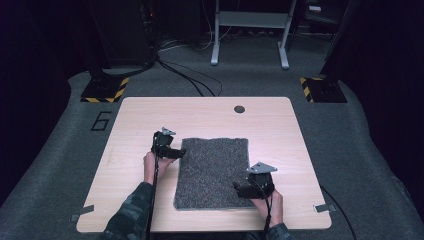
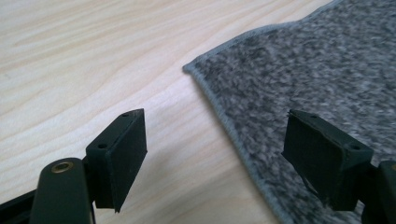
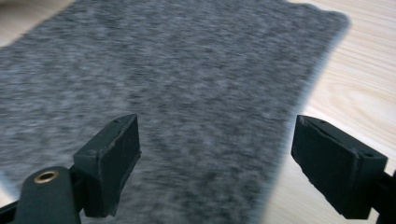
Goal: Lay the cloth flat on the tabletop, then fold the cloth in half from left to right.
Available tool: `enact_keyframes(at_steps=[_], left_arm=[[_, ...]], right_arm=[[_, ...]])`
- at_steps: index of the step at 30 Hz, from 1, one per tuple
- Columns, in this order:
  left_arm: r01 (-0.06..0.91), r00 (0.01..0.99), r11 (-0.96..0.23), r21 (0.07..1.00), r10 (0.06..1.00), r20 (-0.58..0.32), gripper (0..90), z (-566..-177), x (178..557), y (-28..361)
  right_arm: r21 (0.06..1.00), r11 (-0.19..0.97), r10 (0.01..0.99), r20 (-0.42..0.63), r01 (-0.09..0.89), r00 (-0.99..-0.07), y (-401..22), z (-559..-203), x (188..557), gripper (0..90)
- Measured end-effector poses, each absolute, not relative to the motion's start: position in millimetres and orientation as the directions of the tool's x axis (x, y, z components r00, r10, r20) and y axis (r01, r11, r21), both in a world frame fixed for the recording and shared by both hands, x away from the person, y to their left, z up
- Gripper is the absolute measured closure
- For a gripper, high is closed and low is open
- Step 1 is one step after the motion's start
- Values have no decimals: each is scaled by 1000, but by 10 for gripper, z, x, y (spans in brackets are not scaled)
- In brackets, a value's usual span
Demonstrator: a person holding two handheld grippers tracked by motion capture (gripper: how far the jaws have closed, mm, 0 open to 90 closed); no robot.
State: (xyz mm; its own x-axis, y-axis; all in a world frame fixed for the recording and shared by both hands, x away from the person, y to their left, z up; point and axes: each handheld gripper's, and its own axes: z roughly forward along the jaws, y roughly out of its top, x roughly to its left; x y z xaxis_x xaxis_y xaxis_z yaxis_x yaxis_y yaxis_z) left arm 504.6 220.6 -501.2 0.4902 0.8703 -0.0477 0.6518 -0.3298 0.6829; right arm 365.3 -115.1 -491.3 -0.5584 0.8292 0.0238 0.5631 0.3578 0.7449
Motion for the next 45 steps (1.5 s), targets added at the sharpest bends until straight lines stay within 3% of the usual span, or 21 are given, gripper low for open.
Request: enact_keyframes(at_steps=[14,27,33,34,36,45], left_arm=[[679,442,-260,687,892,-98,195,-5009,5206,2154],[693,449,-278,665,889,-96,206,-5071,5316,2060],[693,437,-271,668,895,-91,261,-5097,5332,2055],[689,438,-278,670,896,-78,291,-5100,5335,2045],[686,440,-280,672,894,-77,319,-5107,5338,2029],[673,452,-299,677,890,-57,503,-5121,5311,1958]], right_arm=[[755,399,751,57,521,-657,-447,-4854,3429,151],[748,471,638,78,468,-766,293,-4940,3220,166],[732,505,611,72,458,-789,483,-5005,3173,286],[731,518,600,59,444,-798,530,-5042,3186,360],[718,524,605,66,459,-793,581,-5063,3170,423],[708,564,581,25,425,-813,713,-5193,3135,649]])
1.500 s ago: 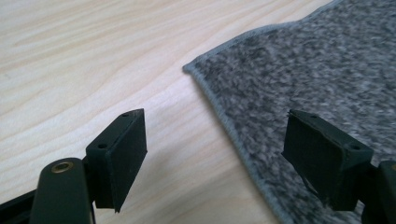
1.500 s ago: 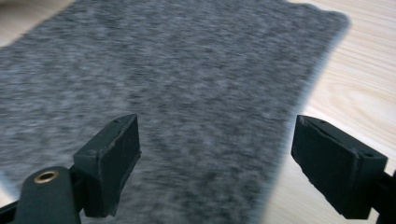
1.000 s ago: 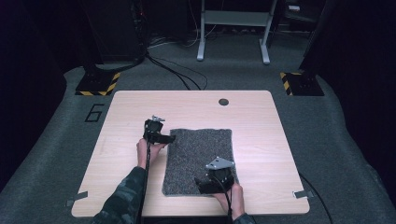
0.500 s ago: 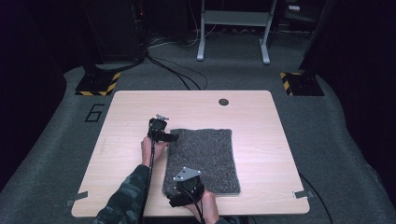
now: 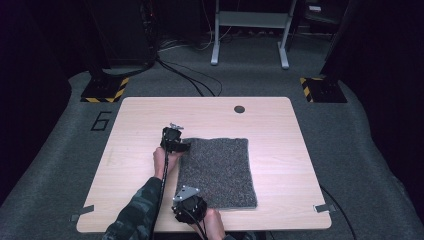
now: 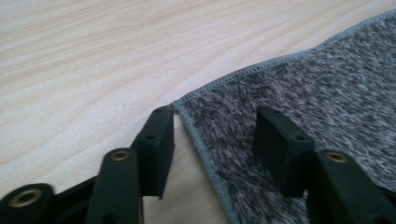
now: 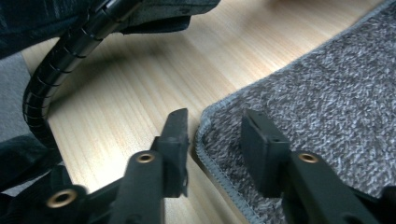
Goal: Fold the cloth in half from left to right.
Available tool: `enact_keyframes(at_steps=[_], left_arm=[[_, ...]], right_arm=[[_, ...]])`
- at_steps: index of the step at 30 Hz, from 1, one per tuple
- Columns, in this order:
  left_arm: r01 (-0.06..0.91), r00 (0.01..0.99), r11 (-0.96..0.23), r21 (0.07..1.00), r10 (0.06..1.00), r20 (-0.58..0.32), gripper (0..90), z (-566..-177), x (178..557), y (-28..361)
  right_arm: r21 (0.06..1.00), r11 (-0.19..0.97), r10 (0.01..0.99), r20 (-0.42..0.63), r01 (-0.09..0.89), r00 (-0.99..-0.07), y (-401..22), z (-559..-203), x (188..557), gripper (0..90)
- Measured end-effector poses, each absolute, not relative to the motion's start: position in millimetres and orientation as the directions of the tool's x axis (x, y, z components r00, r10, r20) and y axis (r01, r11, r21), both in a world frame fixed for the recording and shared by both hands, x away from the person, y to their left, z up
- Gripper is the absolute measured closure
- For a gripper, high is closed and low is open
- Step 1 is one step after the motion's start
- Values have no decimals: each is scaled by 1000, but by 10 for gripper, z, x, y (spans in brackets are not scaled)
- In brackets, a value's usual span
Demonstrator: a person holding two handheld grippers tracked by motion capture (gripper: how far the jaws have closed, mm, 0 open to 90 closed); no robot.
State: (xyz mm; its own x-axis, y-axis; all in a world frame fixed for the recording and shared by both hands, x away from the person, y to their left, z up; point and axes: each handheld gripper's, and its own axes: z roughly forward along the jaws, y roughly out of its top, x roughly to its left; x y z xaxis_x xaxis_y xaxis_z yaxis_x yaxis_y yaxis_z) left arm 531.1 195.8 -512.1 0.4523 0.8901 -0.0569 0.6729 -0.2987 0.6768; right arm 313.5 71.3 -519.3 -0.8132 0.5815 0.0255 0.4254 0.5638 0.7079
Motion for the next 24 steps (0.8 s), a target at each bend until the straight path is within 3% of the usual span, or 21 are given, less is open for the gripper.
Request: enact_keyframes(at_steps=[8,15,24], left_arm=[[665,430,-294,687,902,-30,625,-5134,5270,1923],[648,430,-291,703,902,-23,821,-5151,5244,1846],[656,417,-262,708,908,-51,851,-5146,5234,1851]], right_arm=[[713,571,600,-24,407,-799,762,-5203,3062,769],[727,567,610,-55,387,-791,787,-5225,3009,871],[738,550,617,-43,392,-786,737,-5216,2974,885]])
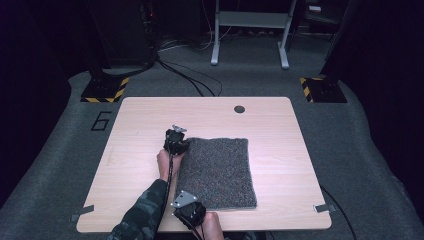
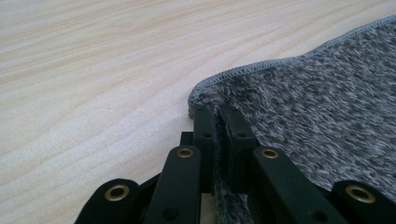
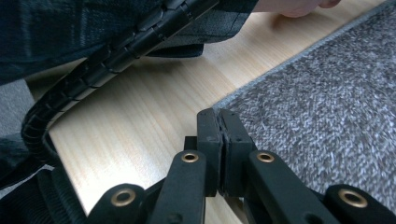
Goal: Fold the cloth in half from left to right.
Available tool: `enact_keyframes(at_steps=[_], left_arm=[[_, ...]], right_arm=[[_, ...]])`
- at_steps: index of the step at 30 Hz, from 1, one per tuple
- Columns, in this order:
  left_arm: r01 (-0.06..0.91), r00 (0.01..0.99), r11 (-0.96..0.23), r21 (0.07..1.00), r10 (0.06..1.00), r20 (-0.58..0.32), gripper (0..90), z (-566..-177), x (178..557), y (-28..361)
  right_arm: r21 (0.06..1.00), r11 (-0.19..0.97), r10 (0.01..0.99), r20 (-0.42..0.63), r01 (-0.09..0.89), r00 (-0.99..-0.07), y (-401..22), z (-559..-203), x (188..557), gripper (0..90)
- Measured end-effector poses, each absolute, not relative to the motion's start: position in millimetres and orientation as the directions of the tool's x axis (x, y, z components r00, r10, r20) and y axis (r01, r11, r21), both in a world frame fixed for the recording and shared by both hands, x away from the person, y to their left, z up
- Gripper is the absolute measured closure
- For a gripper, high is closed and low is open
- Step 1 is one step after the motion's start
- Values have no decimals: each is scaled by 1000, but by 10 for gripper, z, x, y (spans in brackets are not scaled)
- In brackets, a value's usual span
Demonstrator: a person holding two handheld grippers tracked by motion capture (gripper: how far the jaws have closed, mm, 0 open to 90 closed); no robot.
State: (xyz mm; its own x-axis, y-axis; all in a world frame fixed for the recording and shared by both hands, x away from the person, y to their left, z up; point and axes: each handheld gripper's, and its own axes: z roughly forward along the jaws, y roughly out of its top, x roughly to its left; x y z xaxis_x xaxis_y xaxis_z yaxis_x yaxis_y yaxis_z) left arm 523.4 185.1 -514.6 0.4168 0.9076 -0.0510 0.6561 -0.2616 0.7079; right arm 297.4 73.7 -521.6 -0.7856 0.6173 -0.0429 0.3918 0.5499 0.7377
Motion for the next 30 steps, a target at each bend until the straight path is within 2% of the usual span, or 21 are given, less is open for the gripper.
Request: enact_keyframes(at_steps=[10,11,18,30], left_arm=[[642,403,-247,726,914,-44,851,-4972,5227,1852],[624,410,-268,734,912,-16,851,-4903,5230,1849],[601,420,-309,737,907,38,851,-4654,5239,1903],[580,425,-343,739,901,86,852,-4274,5329,1916]], right_arm=[[790,495,641,-52,361,-766,606,-5050,2915,889],[801,485,645,-55,353,-762,596,-5000,2913,890],[834,464,633,-76,299,-770,650,-4814,2898,891],[887,399,653,-98,231,-751,690,-4475,2916,893]])
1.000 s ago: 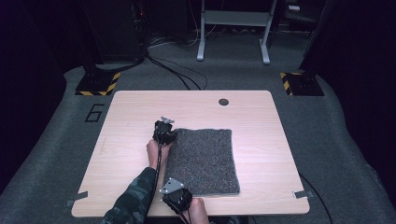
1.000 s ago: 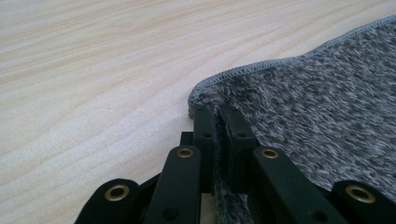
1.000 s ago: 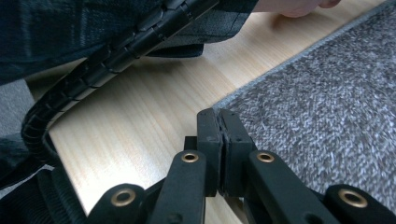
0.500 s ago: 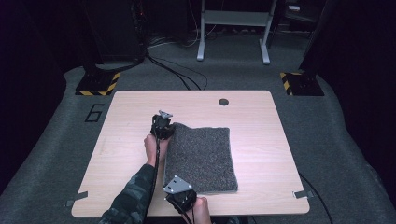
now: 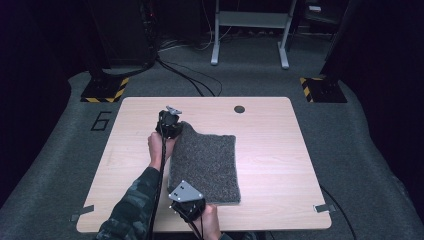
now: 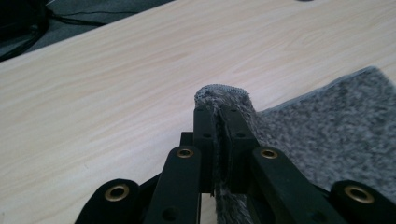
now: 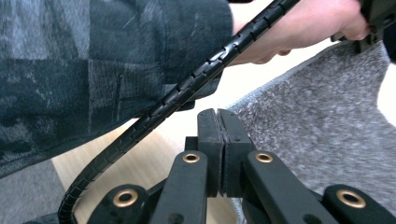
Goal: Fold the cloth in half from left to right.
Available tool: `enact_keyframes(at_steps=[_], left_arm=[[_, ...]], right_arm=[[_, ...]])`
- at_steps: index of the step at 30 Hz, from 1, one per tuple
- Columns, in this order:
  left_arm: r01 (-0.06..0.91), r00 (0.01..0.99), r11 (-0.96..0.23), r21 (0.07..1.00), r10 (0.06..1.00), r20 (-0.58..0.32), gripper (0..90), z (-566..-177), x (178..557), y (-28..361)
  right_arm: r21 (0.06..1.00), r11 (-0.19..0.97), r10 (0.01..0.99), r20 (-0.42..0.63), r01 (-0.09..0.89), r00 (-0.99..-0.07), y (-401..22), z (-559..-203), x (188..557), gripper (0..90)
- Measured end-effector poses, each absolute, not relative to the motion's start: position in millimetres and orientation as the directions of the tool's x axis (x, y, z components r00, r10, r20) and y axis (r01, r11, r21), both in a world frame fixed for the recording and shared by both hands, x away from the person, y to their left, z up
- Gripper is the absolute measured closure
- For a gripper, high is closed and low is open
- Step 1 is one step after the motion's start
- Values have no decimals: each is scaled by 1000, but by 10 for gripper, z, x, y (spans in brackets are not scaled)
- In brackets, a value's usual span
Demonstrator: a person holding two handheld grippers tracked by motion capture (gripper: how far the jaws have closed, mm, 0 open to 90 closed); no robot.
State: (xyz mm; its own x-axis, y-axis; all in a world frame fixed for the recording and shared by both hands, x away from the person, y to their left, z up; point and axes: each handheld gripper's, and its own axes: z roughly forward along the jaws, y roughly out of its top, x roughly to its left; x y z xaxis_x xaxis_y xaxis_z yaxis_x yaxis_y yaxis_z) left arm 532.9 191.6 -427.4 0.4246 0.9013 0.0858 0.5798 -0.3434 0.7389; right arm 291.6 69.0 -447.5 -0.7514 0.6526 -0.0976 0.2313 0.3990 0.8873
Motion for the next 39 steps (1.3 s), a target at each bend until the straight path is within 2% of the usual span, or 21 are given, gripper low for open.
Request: enact_keyframes(at_steps=[11,26,39], left_arm=[[563,482,-386,731,872,89,851,-4288,5394,1498],[568,495,-347,746,868,27,849,-4451,5443,1253],[570,510,-354,741,860,19,848,-4627,5475,985]], right_arm=[[884,375,711,-81,278,-698,327,-4509,2865,891],[860,376,764,-76,345,-641,-17,-4640,2898,889],[828,384,788,-64,408,-612,-268,-4802,2932,887]])
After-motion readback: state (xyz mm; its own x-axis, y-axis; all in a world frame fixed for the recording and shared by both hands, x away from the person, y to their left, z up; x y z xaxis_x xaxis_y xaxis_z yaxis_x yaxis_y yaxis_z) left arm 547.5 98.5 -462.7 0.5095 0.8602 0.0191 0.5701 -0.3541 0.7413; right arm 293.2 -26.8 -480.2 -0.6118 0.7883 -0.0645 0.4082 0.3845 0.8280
